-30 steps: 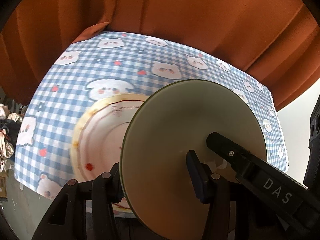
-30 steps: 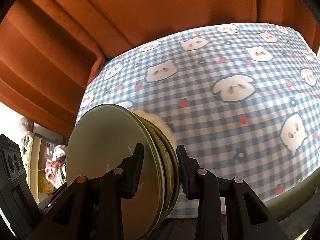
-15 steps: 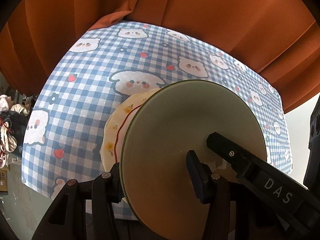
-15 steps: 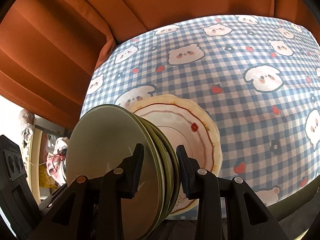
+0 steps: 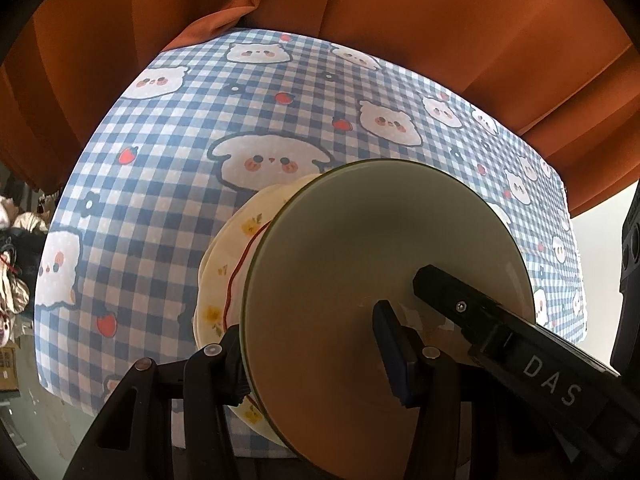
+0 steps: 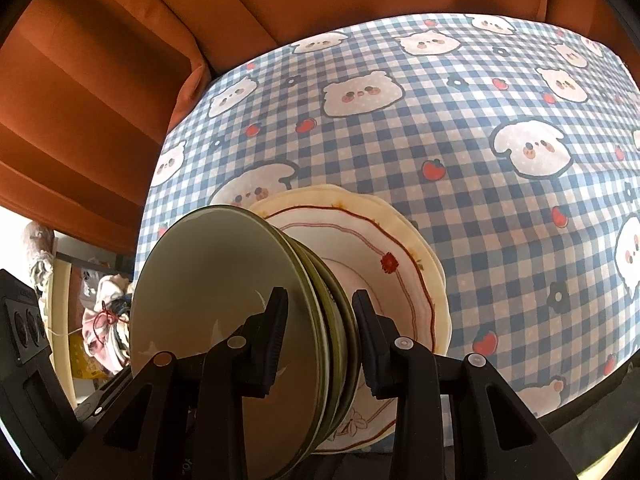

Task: Organize plates and bowls
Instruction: 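Carry the bowl stack over the red-rimmed plate on the plate stack, then lower the bowl stack onto the red-rimmed plate and open both grippers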

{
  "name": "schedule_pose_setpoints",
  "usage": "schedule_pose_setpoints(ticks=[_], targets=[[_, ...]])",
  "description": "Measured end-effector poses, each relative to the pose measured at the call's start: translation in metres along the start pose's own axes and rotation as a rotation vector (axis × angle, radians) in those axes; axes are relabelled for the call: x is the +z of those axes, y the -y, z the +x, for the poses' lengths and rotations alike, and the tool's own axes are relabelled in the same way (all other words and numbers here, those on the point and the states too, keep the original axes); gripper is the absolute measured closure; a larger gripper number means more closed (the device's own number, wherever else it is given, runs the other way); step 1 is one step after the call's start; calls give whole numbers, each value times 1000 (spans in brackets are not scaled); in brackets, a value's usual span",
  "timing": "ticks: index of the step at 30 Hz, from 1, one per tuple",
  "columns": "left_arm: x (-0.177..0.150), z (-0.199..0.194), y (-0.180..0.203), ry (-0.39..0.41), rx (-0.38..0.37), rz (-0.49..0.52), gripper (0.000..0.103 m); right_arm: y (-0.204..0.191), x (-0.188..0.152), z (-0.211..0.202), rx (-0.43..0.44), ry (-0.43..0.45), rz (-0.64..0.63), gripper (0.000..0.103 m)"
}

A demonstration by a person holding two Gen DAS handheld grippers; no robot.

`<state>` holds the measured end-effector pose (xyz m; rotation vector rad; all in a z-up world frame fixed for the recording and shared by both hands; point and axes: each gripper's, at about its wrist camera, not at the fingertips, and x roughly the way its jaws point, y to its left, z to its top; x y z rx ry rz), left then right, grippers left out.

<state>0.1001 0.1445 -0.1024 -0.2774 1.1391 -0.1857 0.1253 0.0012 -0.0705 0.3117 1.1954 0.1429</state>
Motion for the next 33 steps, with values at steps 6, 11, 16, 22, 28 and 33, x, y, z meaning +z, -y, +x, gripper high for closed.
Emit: schedule_pose_setpoints(ticks=[6,11,16,22,28,33], targets=[[0,3,-2,2,-6,35,52,-2,-2,1,-32,14,-2,66],[-4,-4,-4,53,17,88,48,-3,-9,0,-54,35,16,64],[-11,-15,-14,108,9,79,26,-4,-16,-13,-123,86,33,36],[-19,-31,-15,156,-7,59,17,-2,-24,-32,-100,149,22,26],[-34,-51,0,255,26,61,17,-1,-32,-58,-79,227,-65,24],[-55,-70,23,368,88,105,17,12,-43,-82,-75,305,-119,15]])
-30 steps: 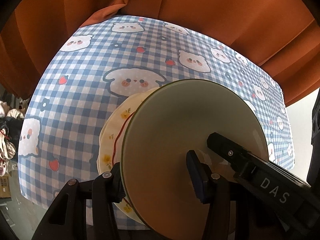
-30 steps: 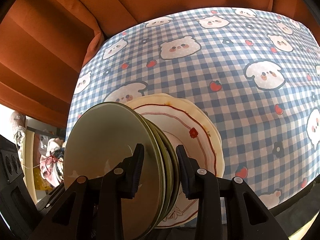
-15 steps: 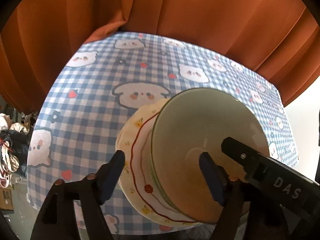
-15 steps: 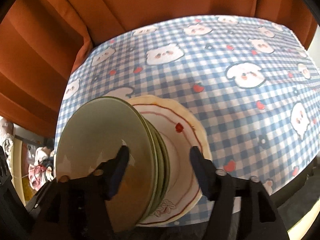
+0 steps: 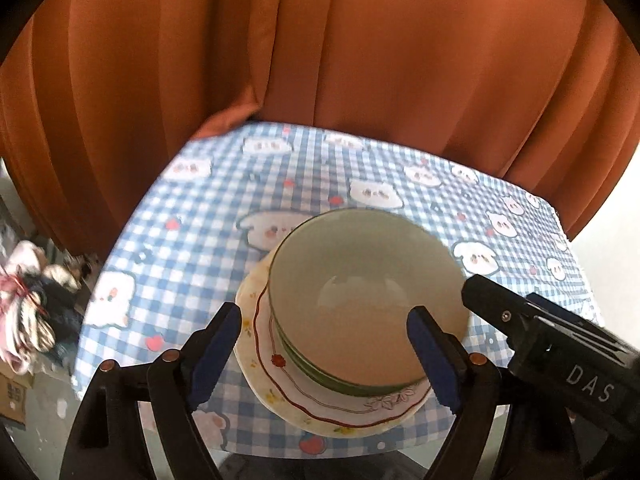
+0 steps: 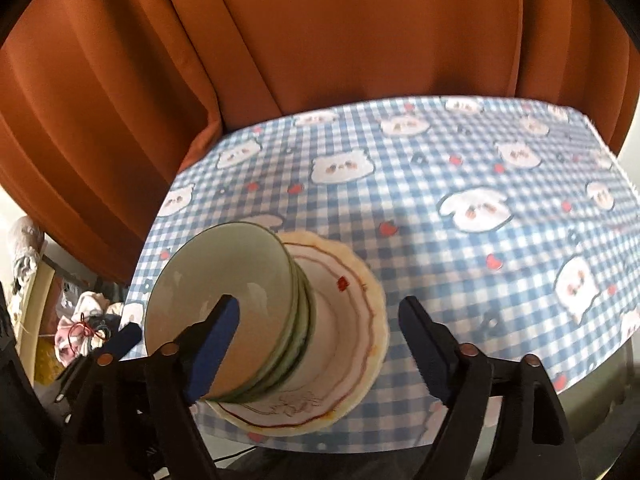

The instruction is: Organize plates and bowls

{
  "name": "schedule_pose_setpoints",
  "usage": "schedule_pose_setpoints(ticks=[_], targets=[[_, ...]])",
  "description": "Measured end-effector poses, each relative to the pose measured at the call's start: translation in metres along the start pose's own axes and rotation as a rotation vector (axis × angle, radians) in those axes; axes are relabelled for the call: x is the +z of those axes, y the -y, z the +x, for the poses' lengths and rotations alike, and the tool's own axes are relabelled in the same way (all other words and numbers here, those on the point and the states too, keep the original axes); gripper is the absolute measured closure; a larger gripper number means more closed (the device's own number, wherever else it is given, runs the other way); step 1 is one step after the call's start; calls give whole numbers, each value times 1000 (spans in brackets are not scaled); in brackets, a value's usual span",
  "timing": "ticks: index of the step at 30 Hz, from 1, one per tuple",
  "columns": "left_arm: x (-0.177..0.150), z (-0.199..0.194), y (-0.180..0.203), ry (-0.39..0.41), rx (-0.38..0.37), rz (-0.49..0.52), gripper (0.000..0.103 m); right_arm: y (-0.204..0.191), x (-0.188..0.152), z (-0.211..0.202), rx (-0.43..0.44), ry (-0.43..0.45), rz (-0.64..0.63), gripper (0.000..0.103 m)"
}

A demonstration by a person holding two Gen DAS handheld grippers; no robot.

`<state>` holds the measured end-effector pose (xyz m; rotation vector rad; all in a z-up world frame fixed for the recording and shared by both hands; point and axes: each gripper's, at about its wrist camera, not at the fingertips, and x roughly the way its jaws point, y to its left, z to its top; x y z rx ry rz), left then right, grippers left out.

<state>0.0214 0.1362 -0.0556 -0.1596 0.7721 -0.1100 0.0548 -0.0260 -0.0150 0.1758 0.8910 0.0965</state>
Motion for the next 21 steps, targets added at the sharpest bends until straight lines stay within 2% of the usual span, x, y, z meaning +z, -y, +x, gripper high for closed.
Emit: schedule_pose_setpoints(ticks=[3,8,13,17,21], targets=[[-7,-14,21,66,55,71,17,11,-7,-14,-3,37,-24,11],[-30,-28,43,118,92,74,13,38,-23,-34,-7,92,-59,11],[-47,-31,58,108,132,50,13,63,-42,-49,-46,140,-74,11],[-56,-38,67,128,124,26,12,81,-54,-62,-88,171,-87,11],[-63,-39,77,127,124,27,12,96,-63,-72,-94,187,-73,11]])
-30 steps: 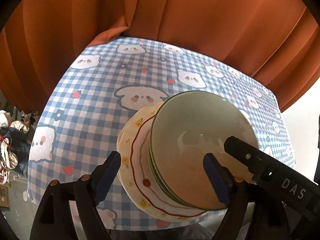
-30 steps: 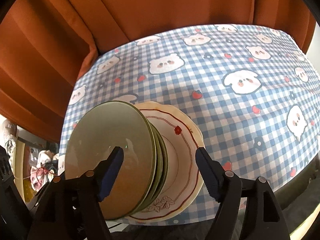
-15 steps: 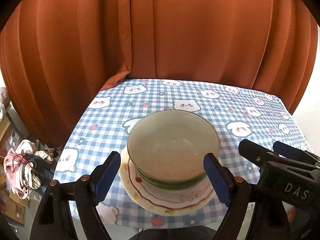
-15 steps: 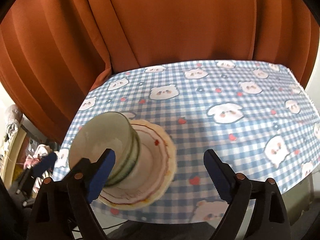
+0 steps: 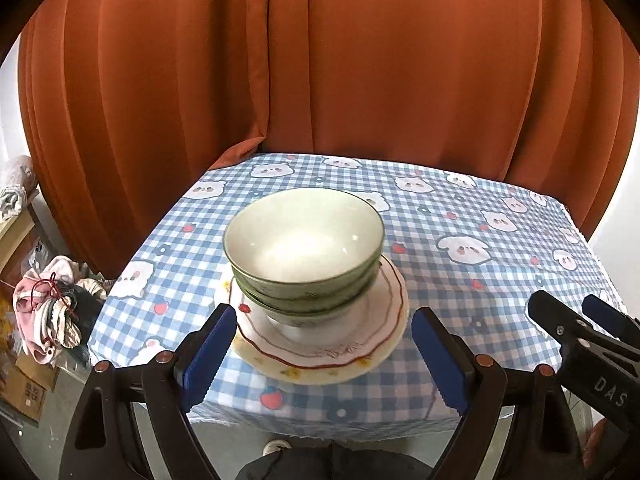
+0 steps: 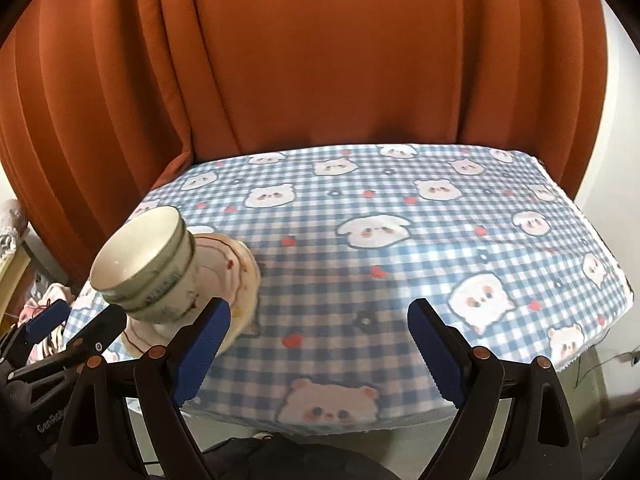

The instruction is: Organize plates and bowls

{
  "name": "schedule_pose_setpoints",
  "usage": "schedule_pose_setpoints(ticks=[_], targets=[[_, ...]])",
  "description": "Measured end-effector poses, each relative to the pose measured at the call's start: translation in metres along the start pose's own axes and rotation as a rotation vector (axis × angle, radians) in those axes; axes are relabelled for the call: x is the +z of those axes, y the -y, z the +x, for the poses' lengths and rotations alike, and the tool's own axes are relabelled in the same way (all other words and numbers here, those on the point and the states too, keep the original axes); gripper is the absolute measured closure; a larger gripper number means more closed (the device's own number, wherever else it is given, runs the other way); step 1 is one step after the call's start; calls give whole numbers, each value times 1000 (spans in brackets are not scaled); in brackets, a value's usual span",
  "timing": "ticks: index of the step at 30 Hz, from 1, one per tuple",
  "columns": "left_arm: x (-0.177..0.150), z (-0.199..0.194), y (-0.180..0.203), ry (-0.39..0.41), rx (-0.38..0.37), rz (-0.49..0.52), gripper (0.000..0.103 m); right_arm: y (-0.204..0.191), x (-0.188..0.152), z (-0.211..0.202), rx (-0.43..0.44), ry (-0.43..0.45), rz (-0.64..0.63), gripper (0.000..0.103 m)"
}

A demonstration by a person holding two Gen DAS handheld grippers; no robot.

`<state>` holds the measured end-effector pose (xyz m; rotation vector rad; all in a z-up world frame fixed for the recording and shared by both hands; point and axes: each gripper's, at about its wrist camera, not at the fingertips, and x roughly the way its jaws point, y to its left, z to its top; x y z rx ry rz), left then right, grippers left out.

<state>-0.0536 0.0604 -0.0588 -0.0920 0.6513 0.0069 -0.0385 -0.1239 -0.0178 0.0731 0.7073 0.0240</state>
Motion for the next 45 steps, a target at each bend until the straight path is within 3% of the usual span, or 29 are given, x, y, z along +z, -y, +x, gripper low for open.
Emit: schedule_pose_setpoints(ticks=[15,45], targets=[[-11,-6,21,18,-7,38,12,10,-12,-9,-4,17,-5,11],[-10,-12,24,28,13,38,7,18,-12,-19,-32,44,1,10]])
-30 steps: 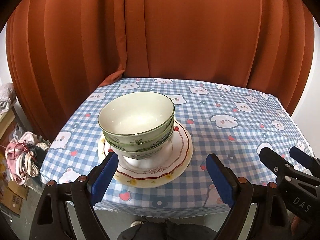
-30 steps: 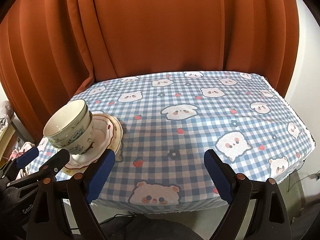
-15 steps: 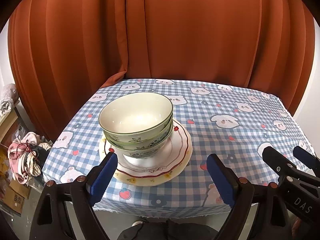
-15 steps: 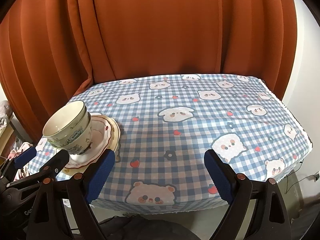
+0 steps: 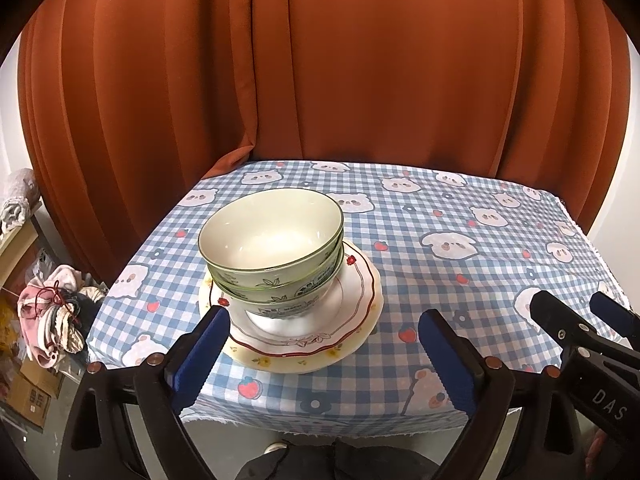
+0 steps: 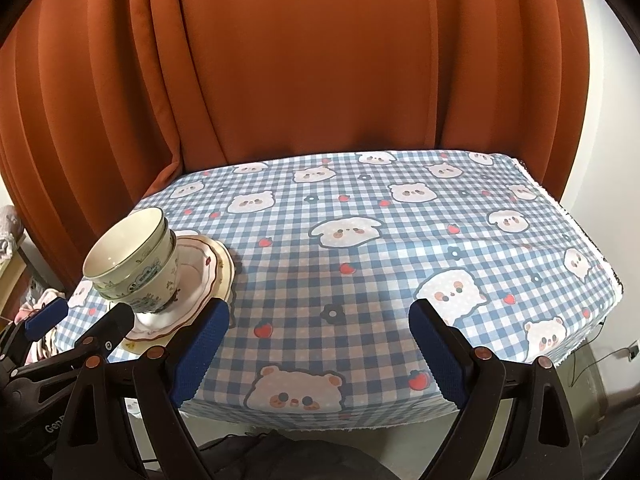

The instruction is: Organize plates and bowls

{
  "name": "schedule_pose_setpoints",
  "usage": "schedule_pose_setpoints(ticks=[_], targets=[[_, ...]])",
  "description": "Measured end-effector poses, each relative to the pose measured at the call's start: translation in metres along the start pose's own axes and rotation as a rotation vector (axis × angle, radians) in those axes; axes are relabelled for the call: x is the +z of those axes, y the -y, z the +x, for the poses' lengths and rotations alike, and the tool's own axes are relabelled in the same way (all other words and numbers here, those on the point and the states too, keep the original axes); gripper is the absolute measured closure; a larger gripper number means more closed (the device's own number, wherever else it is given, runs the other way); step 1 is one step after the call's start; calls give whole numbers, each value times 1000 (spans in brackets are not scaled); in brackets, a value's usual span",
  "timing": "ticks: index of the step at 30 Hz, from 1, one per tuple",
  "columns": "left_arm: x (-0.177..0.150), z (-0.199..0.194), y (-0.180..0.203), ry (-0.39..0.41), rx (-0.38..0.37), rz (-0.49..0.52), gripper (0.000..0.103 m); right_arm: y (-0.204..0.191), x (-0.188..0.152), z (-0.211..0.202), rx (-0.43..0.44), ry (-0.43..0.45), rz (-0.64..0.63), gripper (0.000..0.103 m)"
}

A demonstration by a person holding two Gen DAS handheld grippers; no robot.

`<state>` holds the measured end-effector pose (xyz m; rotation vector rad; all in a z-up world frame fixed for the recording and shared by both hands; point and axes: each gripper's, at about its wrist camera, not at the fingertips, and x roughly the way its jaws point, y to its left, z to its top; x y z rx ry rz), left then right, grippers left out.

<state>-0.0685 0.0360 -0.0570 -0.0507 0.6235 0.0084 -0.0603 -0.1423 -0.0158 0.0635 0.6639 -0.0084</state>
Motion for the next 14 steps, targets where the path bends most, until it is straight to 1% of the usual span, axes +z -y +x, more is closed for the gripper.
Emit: schedule_pose_setpoints(ticks=[6,10,14], targets=[[0,-1,2,6,-3,1,5,2,1,0,-12,5,2,9],[1,0,5,10,3,-2,1,5,1,0,-22,9,9,9],[2,0,9,17,-7,-2,1,8,2,0,-29,15,12,9]])
